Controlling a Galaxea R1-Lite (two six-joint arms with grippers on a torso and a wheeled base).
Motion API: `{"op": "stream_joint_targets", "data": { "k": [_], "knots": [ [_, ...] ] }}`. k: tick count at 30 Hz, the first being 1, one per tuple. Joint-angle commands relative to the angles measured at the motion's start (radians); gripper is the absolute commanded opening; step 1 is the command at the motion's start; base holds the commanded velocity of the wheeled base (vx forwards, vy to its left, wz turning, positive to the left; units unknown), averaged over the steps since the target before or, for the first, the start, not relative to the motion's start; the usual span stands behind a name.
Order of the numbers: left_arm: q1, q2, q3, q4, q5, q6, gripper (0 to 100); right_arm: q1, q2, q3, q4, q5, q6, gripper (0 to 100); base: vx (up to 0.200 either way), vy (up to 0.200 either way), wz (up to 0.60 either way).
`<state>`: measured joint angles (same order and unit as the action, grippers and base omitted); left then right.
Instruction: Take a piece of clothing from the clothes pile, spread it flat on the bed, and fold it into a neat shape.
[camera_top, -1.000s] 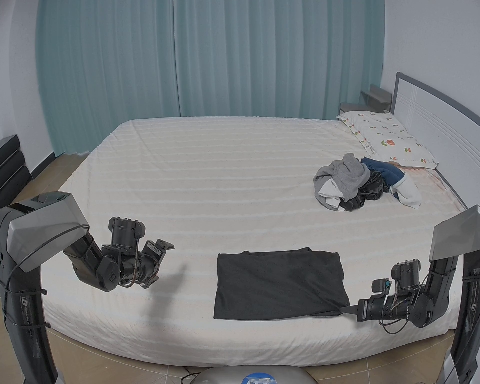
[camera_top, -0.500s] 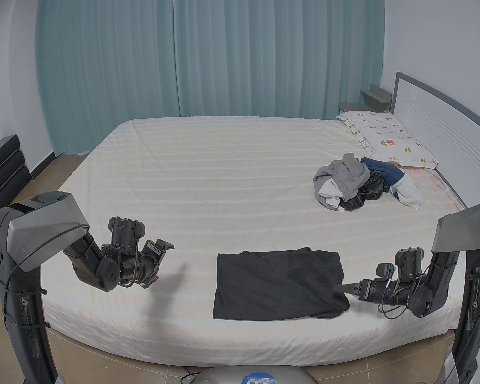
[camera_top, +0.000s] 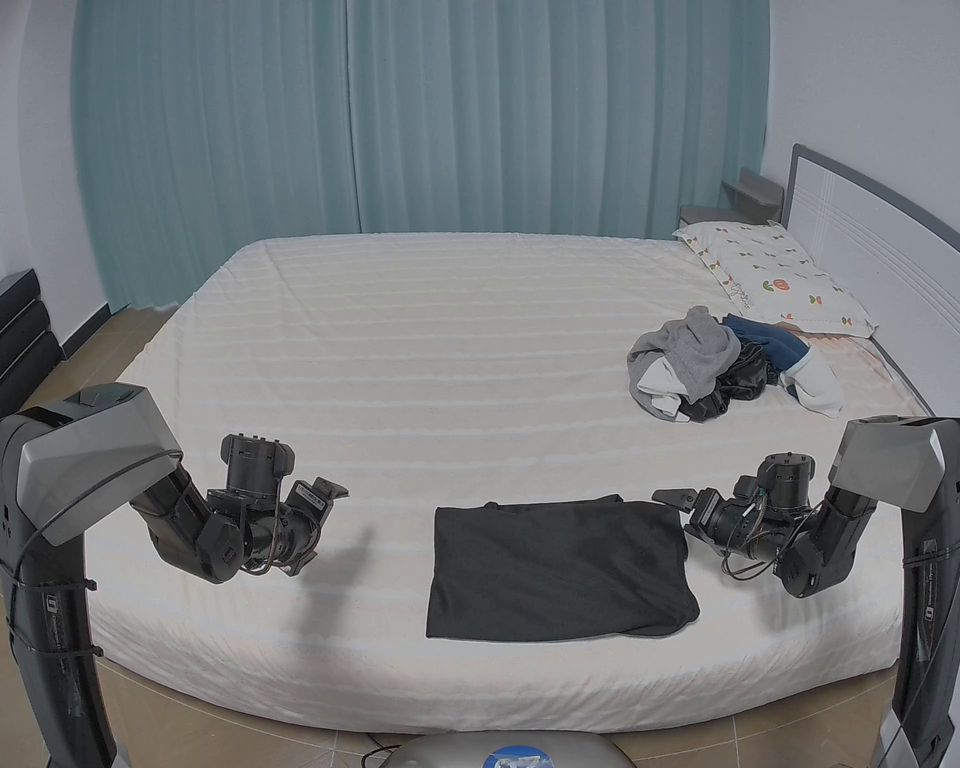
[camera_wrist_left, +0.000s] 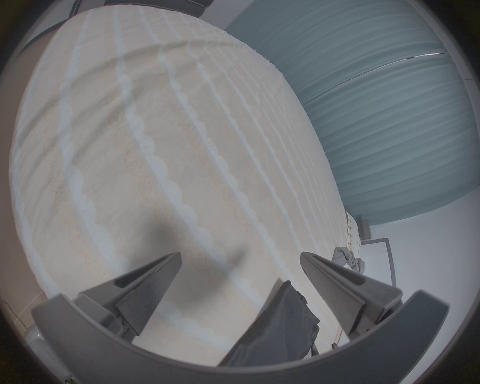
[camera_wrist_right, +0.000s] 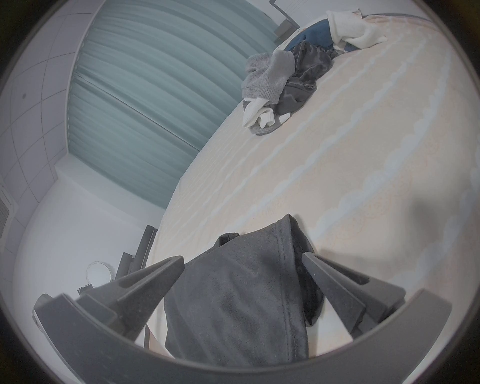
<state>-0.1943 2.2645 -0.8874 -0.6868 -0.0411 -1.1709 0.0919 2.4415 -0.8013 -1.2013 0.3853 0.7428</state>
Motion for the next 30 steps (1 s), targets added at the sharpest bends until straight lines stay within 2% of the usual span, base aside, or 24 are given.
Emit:
{"op": "stream_joint_targets", "data": {
  "k": [1,2,4,6,11,12,17,25,30],
  "knots": [
    [-0.057,0.001,-0.013,0.000,0.035,0.022,100,0.005,0.039,-0.022,-0.004,0.000,0.004,100,0.000,0.000,0.00],
    [-0.065,0.000,-0.015,0.000,0.036,0.027,100,0.003,0.039,-0.022,-0.004,0.000,0.004,100,0.000,0.000,0.00],
    [-0.145,0.009,-0.036,0.000,0.040,0.074,100,0.005,0.042,-0.021,-0.009,0.000,0.010,100,0.000,0.000,0.00],
    [-0.162,0.020,-0.061,0.003,0.041,0.083,100,0.006,0.042,-0.019,-0.014,-0.002,0.027,100,0.000,0.000,0.00],
    [-0.180,0.032,-0.099,0.003,0.040,0.091,100,0.005,0.013,-0.001,-0.015,-0.033,0.056,100,0.000,0.000,0.00],
    [-0.182,0.026,-0.096,0.009,0.024,0.088,100,-0.001,-0.025,0.045,-0.014,-0.036,0.049,100,0.000,0.000,0.00],
    [-0.208,0.044,-0.107,0.003,0.018,0.069,100,-0.001,-0.088,0.146,-0.017,0.001,0.013,100,0.000,0.000,0.00],
    [-0.215,0.052,-0.131,0.015,0.015,0.003,100,0.008,-0.079,0.152,-0.031,0.004,0.010,100,0.000,0.000,0.00],
    [-0.226,0.055,-0.133,0.015,0.017,-0.003,100,0.014,-0.081,0.160,-0.031,0.004,0.010,100,0.000,-0.200,0.00]
  ]
}}
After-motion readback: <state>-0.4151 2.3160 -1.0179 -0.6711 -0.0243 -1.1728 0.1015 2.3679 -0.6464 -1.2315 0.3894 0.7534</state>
